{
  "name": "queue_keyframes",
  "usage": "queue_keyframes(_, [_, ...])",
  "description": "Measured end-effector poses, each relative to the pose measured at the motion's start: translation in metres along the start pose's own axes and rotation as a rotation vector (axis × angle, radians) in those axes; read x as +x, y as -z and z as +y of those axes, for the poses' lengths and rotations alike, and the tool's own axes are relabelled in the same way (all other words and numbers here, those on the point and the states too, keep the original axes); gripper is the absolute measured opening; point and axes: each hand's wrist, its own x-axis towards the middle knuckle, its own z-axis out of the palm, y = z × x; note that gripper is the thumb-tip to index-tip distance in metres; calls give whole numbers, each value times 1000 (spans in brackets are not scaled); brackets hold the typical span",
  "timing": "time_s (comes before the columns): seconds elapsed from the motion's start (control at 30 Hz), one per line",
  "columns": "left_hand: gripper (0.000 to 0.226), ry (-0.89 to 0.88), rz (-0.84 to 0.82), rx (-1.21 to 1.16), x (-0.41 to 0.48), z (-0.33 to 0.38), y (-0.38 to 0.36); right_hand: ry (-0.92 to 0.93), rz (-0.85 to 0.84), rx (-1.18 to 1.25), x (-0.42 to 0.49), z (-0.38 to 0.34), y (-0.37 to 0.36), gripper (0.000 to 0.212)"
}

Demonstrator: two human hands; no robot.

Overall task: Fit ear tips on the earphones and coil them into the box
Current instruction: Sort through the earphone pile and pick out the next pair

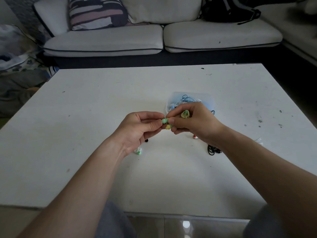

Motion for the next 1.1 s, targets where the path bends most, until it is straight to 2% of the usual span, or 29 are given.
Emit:
queue_keyframes(0.37, [18, -7, 1, 37, 1, 0, -1, -26, -1, 15, 1, 2, 1, 6])
queue_keyframes(0.6, [17, -19, -20, 32, -1, 2, -1, -131, -62, 182, 4, 5, 3, 7])
queue_keyframes(1.1, [17, -23, -10, 31, 1, 1, 0, -83, -15, 99, 5, 5, 3, 6])
